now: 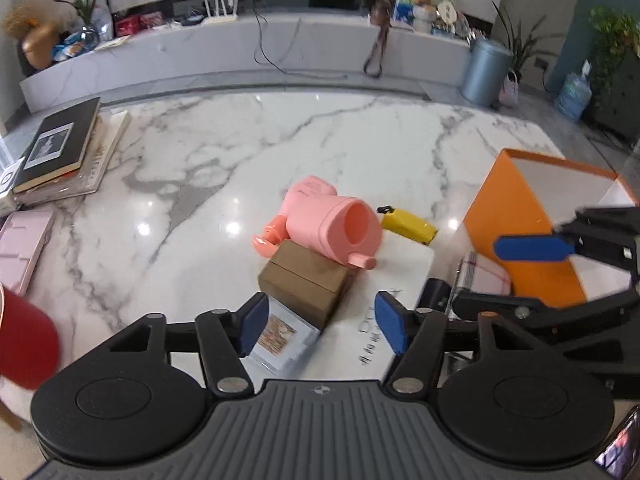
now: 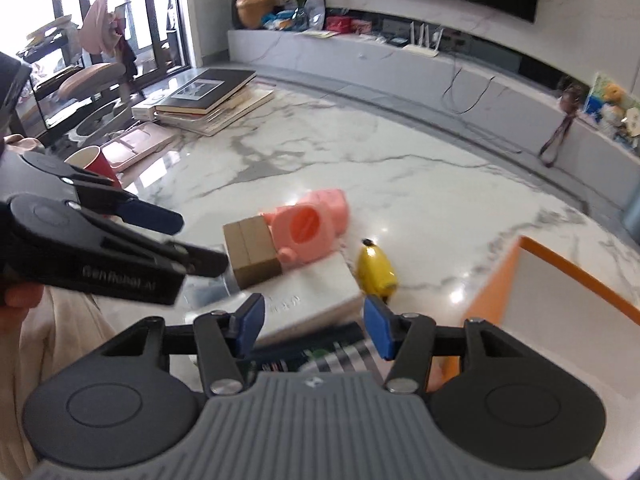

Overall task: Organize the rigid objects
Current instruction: 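Grasp the brown cardboard cube with the left tool while the right tool grasps the pink cup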

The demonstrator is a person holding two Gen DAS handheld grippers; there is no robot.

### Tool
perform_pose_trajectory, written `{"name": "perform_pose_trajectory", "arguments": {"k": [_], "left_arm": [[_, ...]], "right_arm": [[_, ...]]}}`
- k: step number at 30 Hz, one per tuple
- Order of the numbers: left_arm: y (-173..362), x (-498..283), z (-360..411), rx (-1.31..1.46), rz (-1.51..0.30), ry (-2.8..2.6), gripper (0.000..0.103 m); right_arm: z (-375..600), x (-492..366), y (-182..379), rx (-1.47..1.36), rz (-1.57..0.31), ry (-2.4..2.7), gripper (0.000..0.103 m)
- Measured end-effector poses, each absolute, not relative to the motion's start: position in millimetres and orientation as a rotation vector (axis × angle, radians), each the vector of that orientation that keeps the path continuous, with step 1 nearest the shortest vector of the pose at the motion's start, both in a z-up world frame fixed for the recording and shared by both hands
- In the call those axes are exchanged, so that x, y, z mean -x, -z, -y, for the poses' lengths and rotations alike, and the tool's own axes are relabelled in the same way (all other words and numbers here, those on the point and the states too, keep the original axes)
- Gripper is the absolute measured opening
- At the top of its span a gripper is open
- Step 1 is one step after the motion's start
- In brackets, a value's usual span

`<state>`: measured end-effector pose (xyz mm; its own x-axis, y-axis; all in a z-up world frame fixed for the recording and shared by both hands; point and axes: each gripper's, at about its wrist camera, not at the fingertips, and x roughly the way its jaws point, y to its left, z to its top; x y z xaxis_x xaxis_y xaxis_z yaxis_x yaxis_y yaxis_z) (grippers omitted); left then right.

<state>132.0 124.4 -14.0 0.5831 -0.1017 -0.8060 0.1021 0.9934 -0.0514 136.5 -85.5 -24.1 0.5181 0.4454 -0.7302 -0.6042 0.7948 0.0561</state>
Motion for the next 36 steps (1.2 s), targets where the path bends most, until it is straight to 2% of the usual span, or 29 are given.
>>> {"name": "perform_pose_trajectory", "arguments": {"k": [5,10,19,28,31,33,36], "left_arm": [[20,-149,-125,-0.192,-0.942,0.212,0.081],[34,-162,-128,-0.269,-0.967,0.302,0.087],[56,-183,-125,-0.271,-1.021,0.363,0.088],[66,-192,-124,-0.251,-1.019,0.339,0.086],[70,-196,-126,-0.243,-1.03,0.324,0.086],[74,-197,-127,-0.237,-1.047,0.312,0.085],[76,-198,-129,-0.21,-1.071,0.331,0.073]], "right_arm": [[72,-169,24,0.193,-0.832,-0.633,0.056],[63,-194,30,0.136,-0.873,-0.648,0.057],[34,-216,48,0.141,-0.909,-0.659,0.067],[26,-231,65,0.114,-0.962,-0.63,0.066],[25,-232,68,0.099,-0.98,-0.642,0.056],[23,-229,68,0.115,-0.972,-0.642,0.056],[22,-224,64,0.129,-0.946,-0.641,0.056]]}}
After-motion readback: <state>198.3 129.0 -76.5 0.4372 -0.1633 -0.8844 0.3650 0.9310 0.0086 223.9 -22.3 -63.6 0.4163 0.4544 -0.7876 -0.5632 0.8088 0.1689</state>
